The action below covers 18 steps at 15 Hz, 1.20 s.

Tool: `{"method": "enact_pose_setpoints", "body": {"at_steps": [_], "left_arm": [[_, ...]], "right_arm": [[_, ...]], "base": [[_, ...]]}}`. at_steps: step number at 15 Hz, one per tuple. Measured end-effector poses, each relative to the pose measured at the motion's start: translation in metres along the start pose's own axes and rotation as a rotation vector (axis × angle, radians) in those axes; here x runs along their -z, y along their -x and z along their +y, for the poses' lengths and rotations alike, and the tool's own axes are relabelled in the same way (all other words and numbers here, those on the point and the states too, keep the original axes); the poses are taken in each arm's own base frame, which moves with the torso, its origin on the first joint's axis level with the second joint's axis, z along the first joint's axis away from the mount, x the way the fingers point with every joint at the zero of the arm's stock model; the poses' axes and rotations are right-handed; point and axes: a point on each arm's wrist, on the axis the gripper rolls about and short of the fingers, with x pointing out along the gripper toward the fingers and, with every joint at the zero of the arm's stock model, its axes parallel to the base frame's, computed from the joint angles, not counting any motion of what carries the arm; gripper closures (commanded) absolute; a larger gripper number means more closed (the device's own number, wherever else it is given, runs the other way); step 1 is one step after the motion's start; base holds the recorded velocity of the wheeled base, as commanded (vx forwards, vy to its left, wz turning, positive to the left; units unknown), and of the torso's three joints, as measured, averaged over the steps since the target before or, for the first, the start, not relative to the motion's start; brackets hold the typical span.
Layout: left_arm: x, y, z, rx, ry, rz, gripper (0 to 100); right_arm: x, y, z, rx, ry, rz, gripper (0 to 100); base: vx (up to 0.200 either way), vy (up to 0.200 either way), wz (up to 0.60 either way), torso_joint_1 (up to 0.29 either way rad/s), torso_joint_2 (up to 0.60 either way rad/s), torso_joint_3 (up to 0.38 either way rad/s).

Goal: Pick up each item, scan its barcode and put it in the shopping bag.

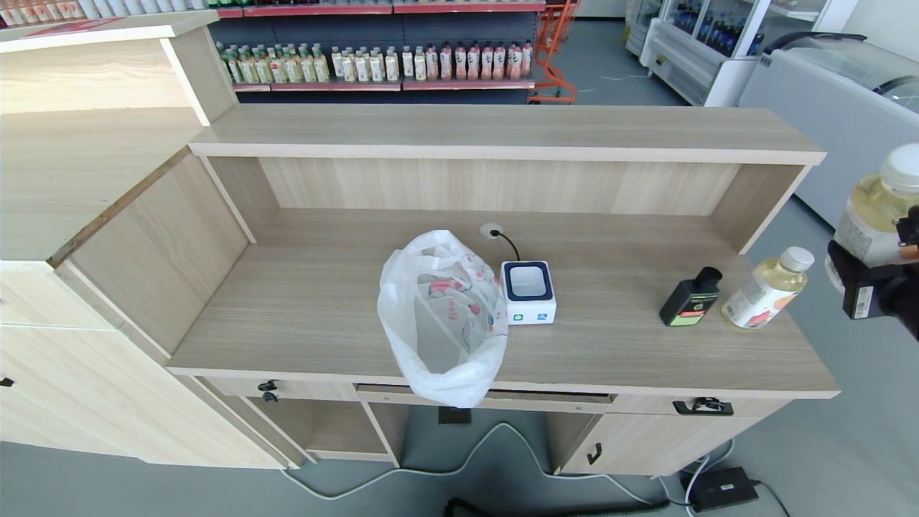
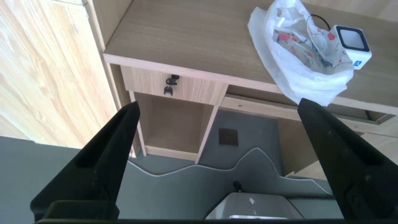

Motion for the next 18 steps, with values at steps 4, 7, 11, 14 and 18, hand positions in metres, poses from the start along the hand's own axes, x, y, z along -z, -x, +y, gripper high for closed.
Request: {"method": "enact_pose_setpoints", "body": {"at_steps": [4, 7, 11, 14, 18], "left_arm": [[0.0, 0.0, 0.0, 0.0, 0.0, 0.0, 0], [0.0, 0.0, 0.0, 0.0, 0.0, 0.0, 0], [0.0, 0.0, 0.0, 0.0, 0.0, 0.0, 0], [0.0, 0.0, 0.0, 0.0, 0.0, 0.0, 0], [0.0, 0.0, 0.0, 0.0, 0.0, 0.0, 0]], "right_arm": [[-0.009, 0.004, 0.005, -0.068, 0.02, -0.059, 100], [-0.013, 0.003, 0.016, -0.111, 0.009, -0.081, 100], [-0.003, -0.004, 0.04, -0.287, -0.111, -0.067, 100], [0.012, -0.015, 0.069, -0.432, -0.303, 0.011, 100], [0.028, -0.038, 0.115, -0.528, -0.413, 0.046, 100]], "base": [[0.0, 0.0, 0.6, 0.0, 0.0, 0.005], [0.0, 0.0, 0.6, -0.001, 0.0, 0.002], [0.0, 0.0, 0.0, 0.0, 0.0, 0.0], [0.0, 0.0, 0.0, 0.0, 0.0, 0.0], [0.0, 0.0, 0.0, 0.0, 0.0, 0.0]]}}
